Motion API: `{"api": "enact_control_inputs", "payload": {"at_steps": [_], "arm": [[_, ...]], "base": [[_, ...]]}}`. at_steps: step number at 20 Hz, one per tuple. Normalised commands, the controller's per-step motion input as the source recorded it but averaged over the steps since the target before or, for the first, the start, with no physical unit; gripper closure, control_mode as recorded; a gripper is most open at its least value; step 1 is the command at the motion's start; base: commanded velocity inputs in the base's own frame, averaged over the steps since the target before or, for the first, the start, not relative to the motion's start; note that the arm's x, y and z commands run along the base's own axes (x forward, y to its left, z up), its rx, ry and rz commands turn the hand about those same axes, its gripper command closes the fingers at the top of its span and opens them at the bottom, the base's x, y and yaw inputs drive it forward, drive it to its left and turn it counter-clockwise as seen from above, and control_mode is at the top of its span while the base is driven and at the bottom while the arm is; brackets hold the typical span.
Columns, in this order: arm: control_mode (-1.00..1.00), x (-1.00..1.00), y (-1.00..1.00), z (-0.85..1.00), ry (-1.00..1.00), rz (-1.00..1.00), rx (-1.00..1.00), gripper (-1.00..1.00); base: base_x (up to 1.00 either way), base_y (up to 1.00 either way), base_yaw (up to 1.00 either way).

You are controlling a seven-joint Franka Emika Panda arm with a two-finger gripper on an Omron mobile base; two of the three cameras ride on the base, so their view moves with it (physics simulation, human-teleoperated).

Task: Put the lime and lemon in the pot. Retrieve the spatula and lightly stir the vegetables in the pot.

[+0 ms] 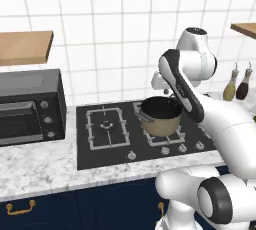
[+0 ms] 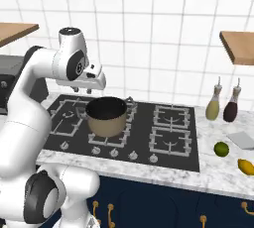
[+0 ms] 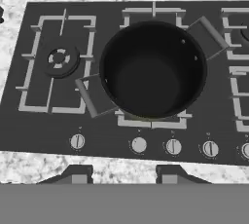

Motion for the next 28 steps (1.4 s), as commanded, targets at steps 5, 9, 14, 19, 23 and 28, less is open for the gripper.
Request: {"api": "enact_control_inputs", "payload": {"at_steps": [5,9,14,19,23,28], "arm": [[1.00,0.00,-0.10,-0.05,-0.01,0.00,0.00,-1.00],[1.00,0.00,0.00,0.00,0.00,0.00,0.00,-1.00],[1.00,0.00,0.00,0.00,0.00,0.00,0.00,-1.00],[-1.00,0.00,-0.47,-0.21,0.05,-0.07,0.01,-1.00],[-1.00,0.00,-0.11,-0.20,0.05,0.00,0.00,-1.00],[-1.00,0.00,-0.07,-0.40,0.16,0.00,0.00,-1.00]], "base": [[0.00,-0.60,-0.04],[0.00,-1.00,-0.05],[0.00,-1.00,-0.07],[0.00,-0.40,-0.02],[0.00,0.00,0.00],[0.00,0.00,0.00]]}}
